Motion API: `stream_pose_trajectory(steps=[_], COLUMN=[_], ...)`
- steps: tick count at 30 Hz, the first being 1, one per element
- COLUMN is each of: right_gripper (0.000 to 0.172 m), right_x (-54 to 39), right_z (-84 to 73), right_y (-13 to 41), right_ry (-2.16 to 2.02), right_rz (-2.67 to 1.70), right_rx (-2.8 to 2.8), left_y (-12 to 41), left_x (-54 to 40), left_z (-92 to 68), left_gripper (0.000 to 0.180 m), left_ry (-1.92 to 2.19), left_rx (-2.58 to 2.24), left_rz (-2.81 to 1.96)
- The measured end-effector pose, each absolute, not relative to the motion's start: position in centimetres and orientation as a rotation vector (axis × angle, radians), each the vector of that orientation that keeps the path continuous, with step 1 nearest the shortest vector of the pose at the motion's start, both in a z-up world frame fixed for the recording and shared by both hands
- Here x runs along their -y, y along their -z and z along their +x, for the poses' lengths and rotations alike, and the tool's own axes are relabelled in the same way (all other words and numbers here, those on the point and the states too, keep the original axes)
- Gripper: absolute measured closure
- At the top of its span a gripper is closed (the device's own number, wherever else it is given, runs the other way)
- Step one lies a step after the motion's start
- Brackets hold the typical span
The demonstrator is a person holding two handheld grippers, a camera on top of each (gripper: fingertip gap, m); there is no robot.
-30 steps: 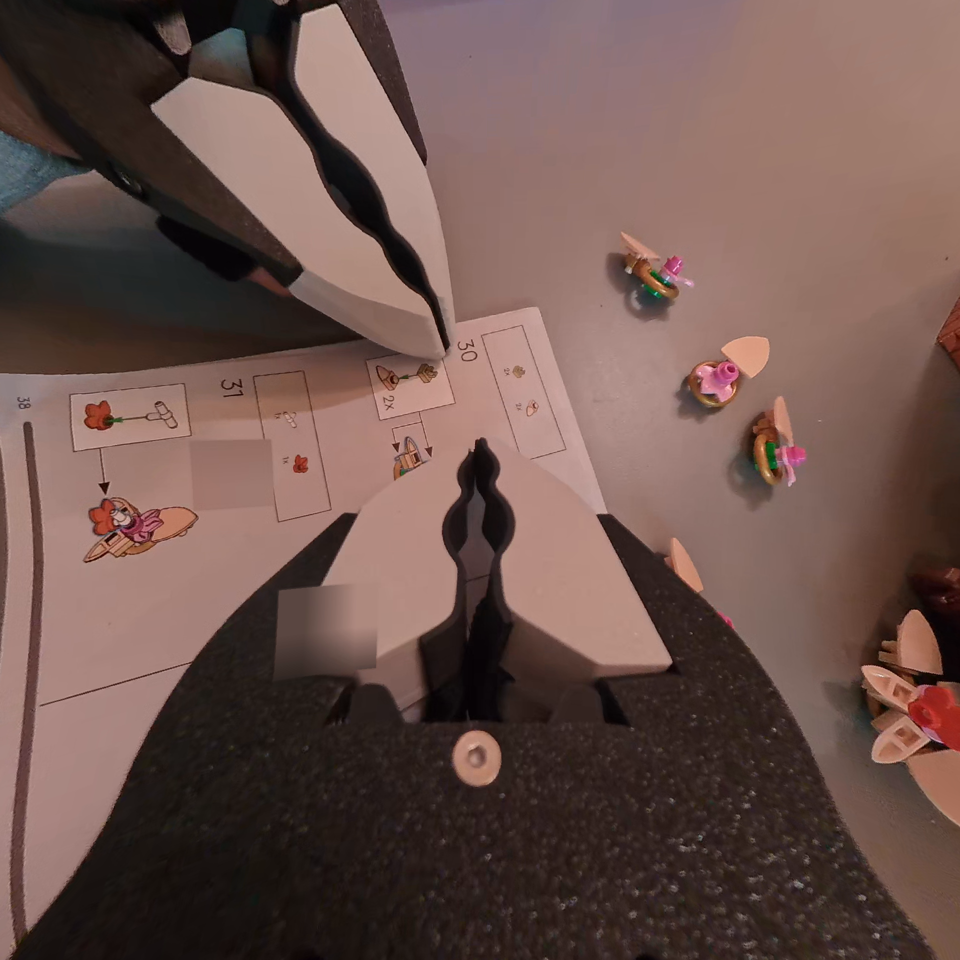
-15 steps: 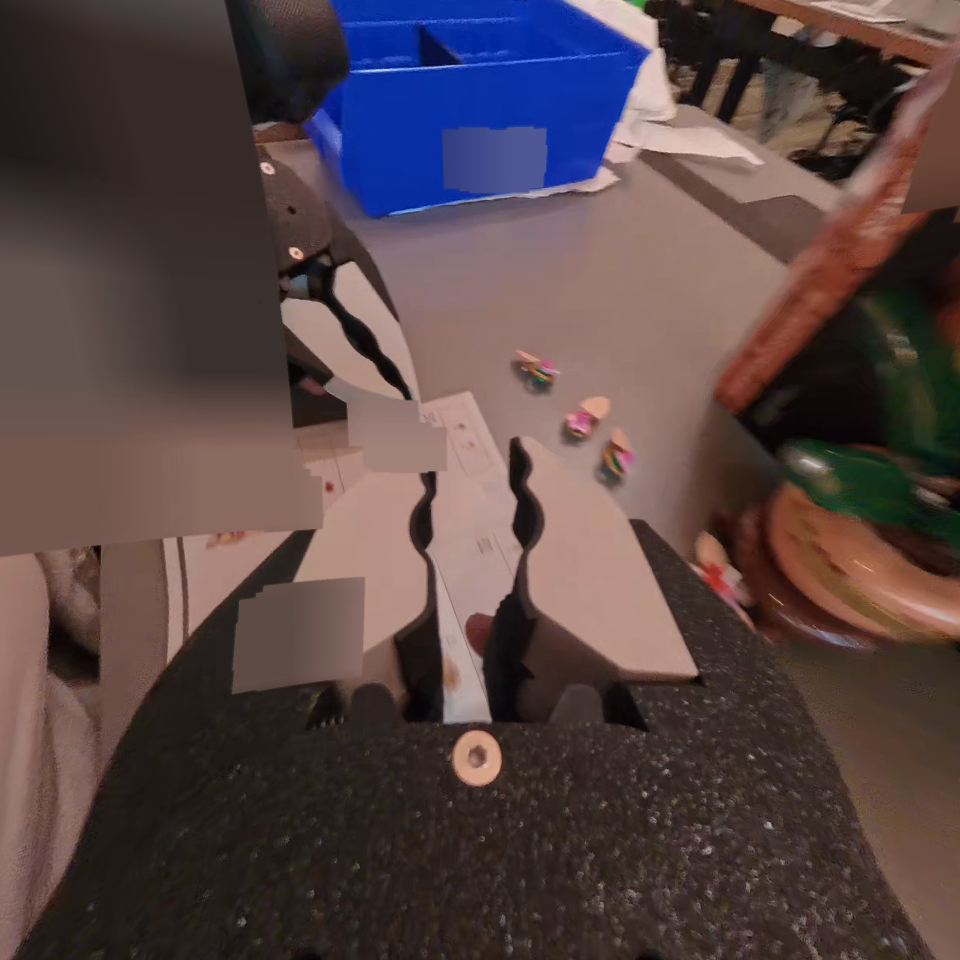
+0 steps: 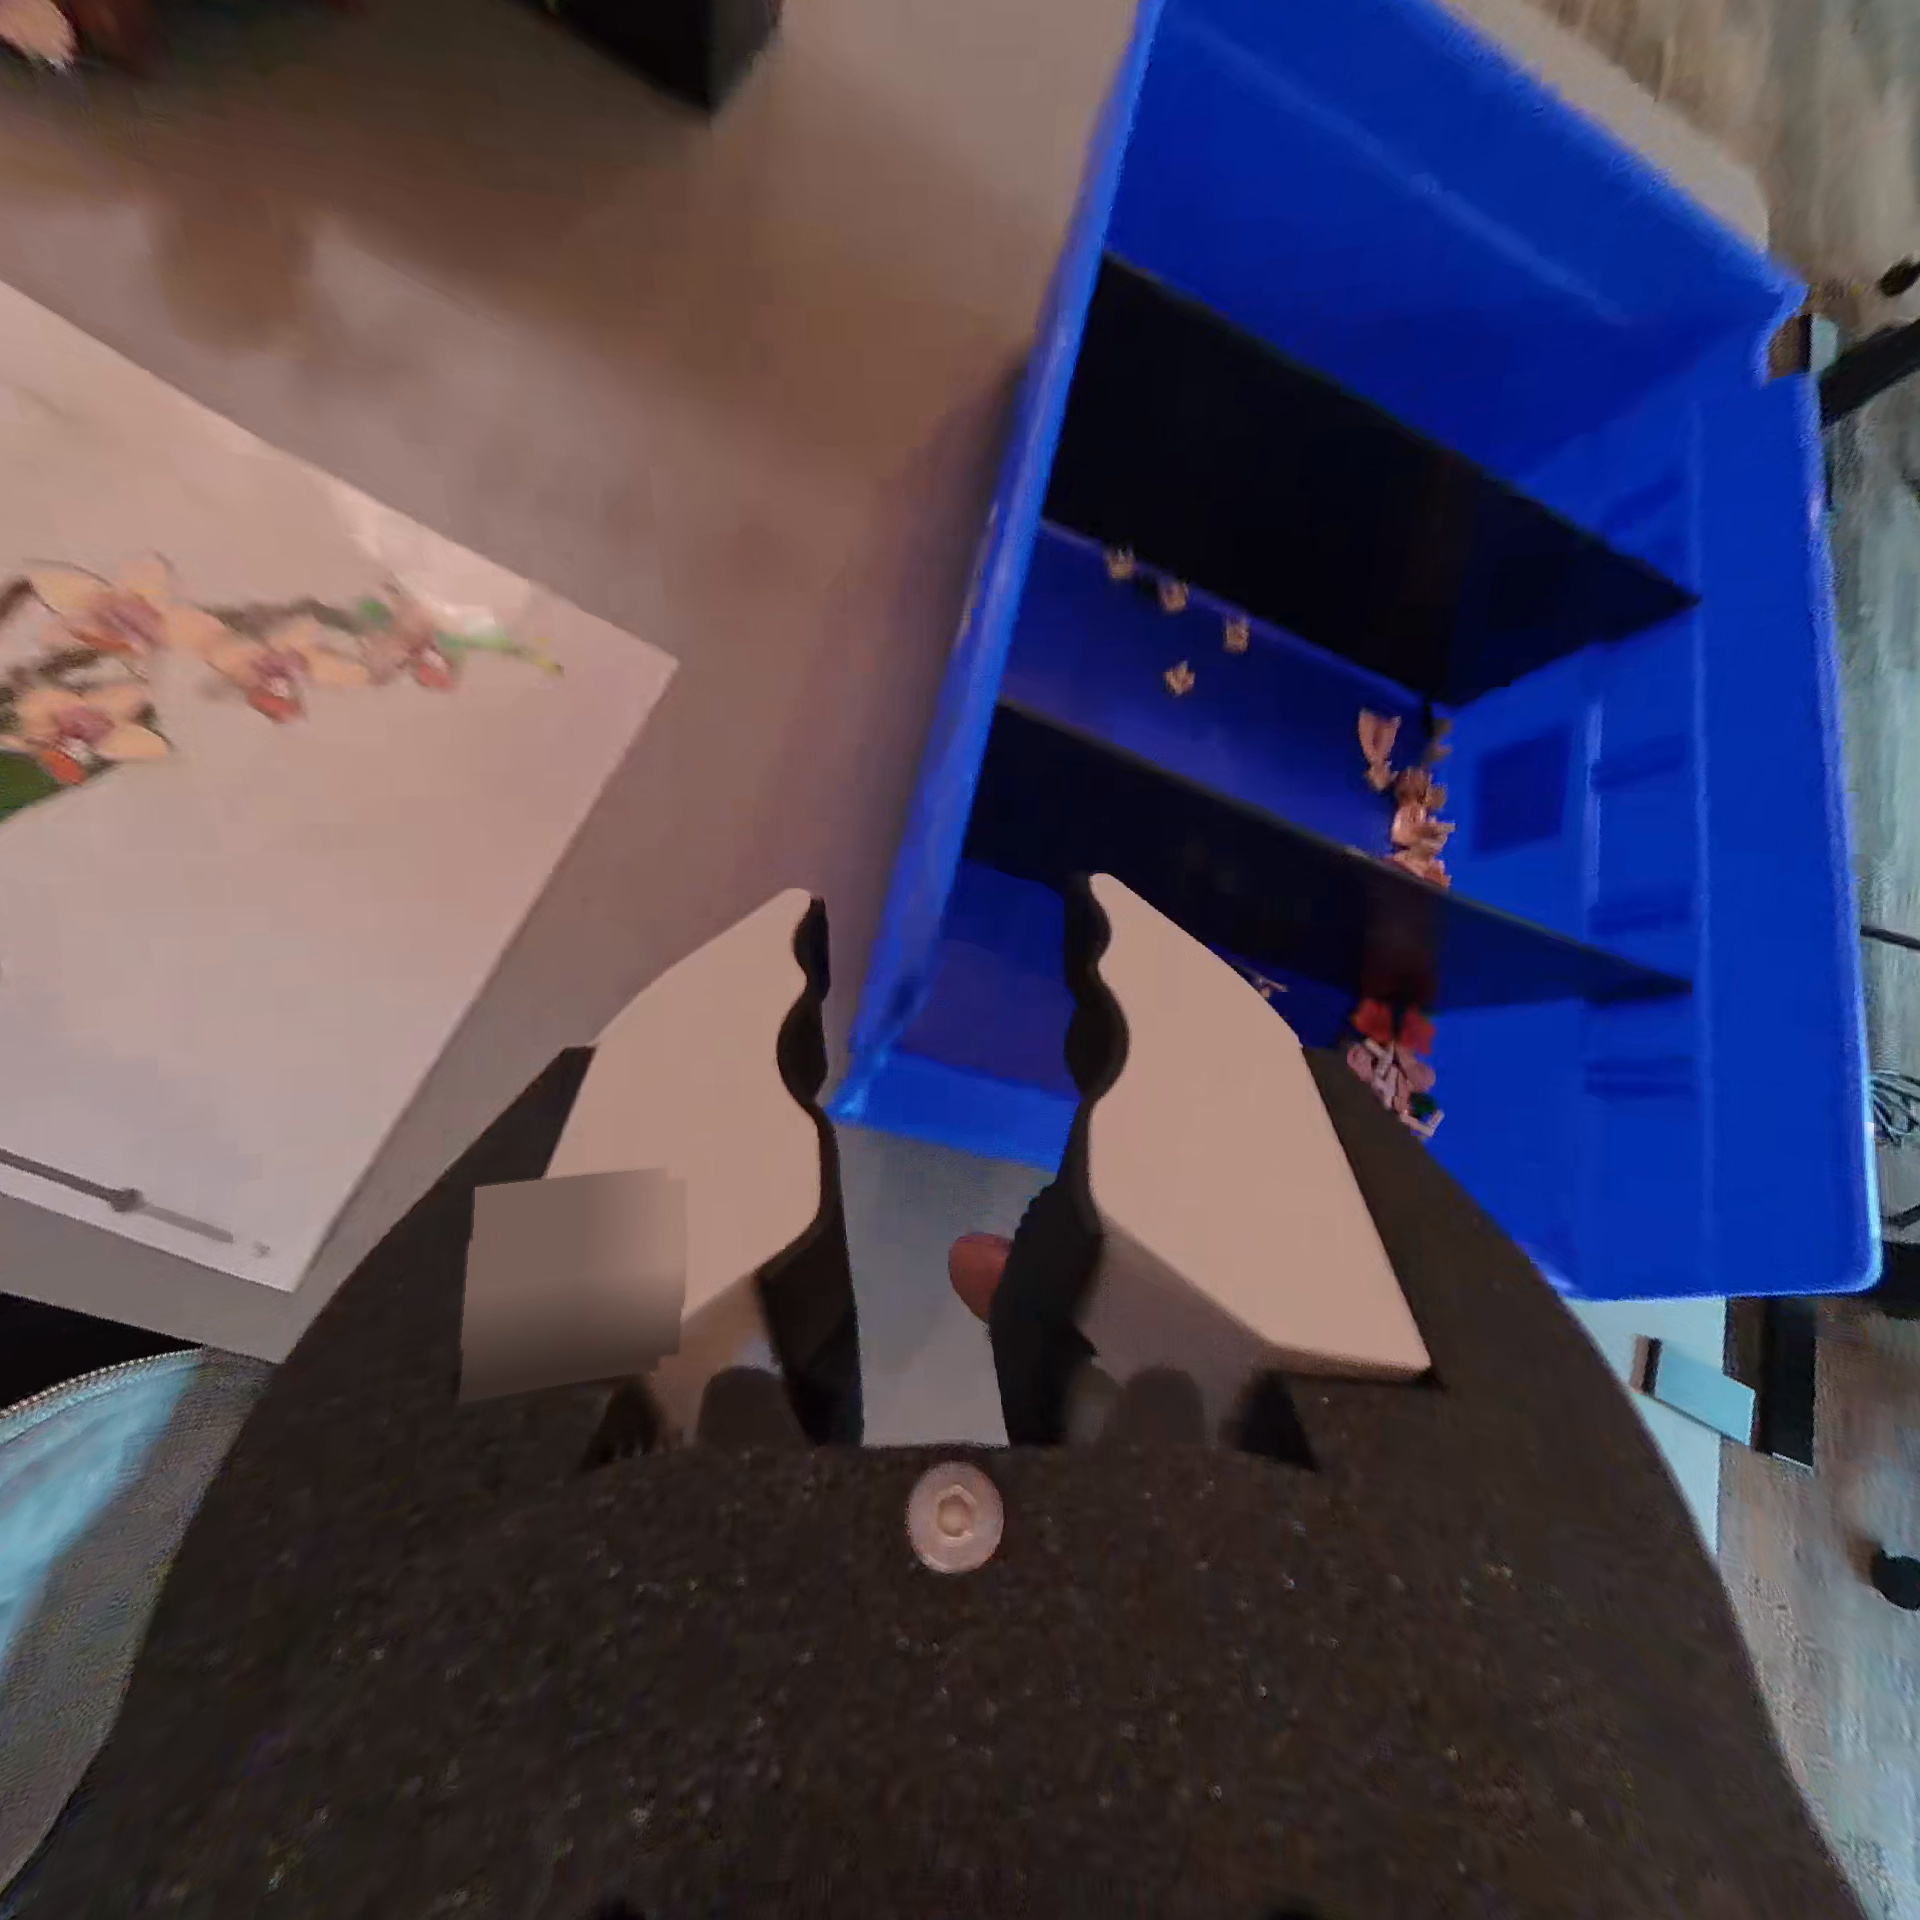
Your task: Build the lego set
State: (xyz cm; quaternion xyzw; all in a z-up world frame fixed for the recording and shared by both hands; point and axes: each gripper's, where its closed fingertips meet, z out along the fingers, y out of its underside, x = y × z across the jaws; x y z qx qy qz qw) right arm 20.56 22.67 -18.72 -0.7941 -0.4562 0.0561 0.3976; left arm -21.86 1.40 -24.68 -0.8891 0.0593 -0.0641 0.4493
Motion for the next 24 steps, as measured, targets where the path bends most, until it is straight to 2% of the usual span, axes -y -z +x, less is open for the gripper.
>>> stream_pose_trajectory(steps=[2,3,8,14,15,17,21,24], right_gripper=[0.145,0.161,0.159,0.15,0.146,0.149,0.159,0.161], right_x=[-22.5,-22.0,-20.5,-15.8,-15.1,-14.8,-23.8,-28.8], right_z=[20.8,20.4,20.7,21.5,22.0,22.8,22.4,21.1], right_y=[19.7,20.0,20.3,19.6,18.9,16.1,8.5,10.9], right_ry=[-0.169,-0.221,-0.287,-0.733,-0.804,-0.923,-0.751,-0.649], right_rz=[-2.011,-1.993,-1.906,-1.953,-1.945,-1.837,-1.662,-1.791], right_rx=[1.226,1.293,1.512,1.717,1.76,1.799,1.446,1.55], left_y=[25.0,25.3,26.1,26.1,26.1,26.1,26.0,26.0], left_x=[-1.4,-1.4,-1.2,-0.9,-0.9,-0.9,-0.9,-0.9], left_z=[-22.0,-22.0,-22.3,-23.4,-23.5,-23.5,-23.5,-23.5], left_gripper=[0.174,0.174,0.174,0.174,0.174,0.174,0.175,0.175], left_ry=[0.144,0.134,0.113,0.134,0.142,0.155,0.18,0.187], left_rx=[-0.142,-0.146,-0.137,-0.025,-0.014,-0.005,0.009,0.011], left_rz=[-2.223,-2.238,-2.301,-2.301,-2.301,-2.301,-2.3,-2.299])
